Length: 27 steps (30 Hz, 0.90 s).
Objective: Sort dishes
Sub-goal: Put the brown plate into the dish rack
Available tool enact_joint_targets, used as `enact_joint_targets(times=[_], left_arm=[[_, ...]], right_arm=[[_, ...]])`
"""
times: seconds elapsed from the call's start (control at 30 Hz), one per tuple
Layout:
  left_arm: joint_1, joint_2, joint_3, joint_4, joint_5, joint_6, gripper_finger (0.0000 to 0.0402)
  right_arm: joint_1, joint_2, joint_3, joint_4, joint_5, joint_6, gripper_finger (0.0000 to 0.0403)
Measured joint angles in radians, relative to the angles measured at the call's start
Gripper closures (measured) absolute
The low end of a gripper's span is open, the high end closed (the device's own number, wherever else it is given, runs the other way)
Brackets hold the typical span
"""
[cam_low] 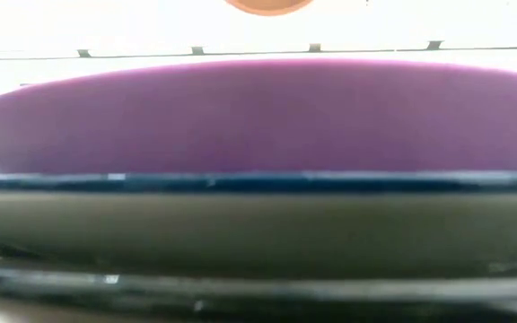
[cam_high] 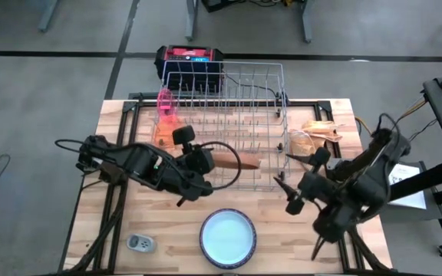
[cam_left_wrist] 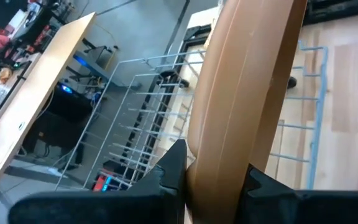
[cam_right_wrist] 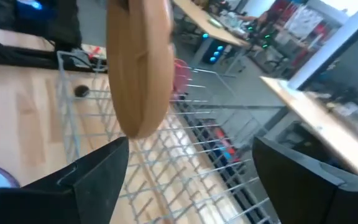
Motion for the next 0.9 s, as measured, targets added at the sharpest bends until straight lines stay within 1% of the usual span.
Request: enact_joint_targets(times=[0.07, 0.23, 0.3, 0.37, 0.6, 0.67, 0.77, 0.83, 0.9], left_arm=[[-0.009, 0.0, -0.018, 0.045, 0.0, 0.026, 0.036], [-0.028, 0.0, -0.049, 0.169, 0.0, 0.101, 0.036], [-0.033, 0.0, -0.051, 0.192, 0.001, 0.126, 0.036], [-0.037, 0.0, -0.051, 0.211, 0.001, 0.132, 0.036], [-0.052, 0.0, -0.051, 0.221, 0.001, 0.131, 0.036], [-0.054, 0.0, -0.051, 0.23, 0.001, 0.132, 0.036], [-0.054, 0.0, -0.051, 0.255, 0.001, 0.152, 0.0359], [-0.054, 0.0, -0.051, 0.28, 0.0, 0.173, 0.0358], [-0.054, 0.0, -0.051, 0.285, 0.0, 0.185, 0.0356]], right_arm=[[-0.001, -0.025, -0.006, 0.083, -0.031, -0.09, 0.007], [-0.017, -0.057, -0.025, 0.344, -0.147, -0.348, 0.0075], [-0.032, -0.058, -0.034, 0.413, -0.19, -0.417, 0.0074], [-0.05, -0.055, -0.036, 0.445, -0.203, -0.443, 0.0073], [-0.111, -0.049, -0.048, 0.464, -0.212, -0.48, 0.0075], [-0.135, -0.048, -0.05, 0.474, -0.237, -0.498, 0.0078], [-0.176, -0.047, -0.062, 0.55, -0.32, -0.548, 0.0097], [-0.199, -0.045, -0.071, 0.599, -0.384, -0.587, 0.012], [-0.215, -0.045, -0.084, 0.648, -0.413, -0.623, 0.0152]])
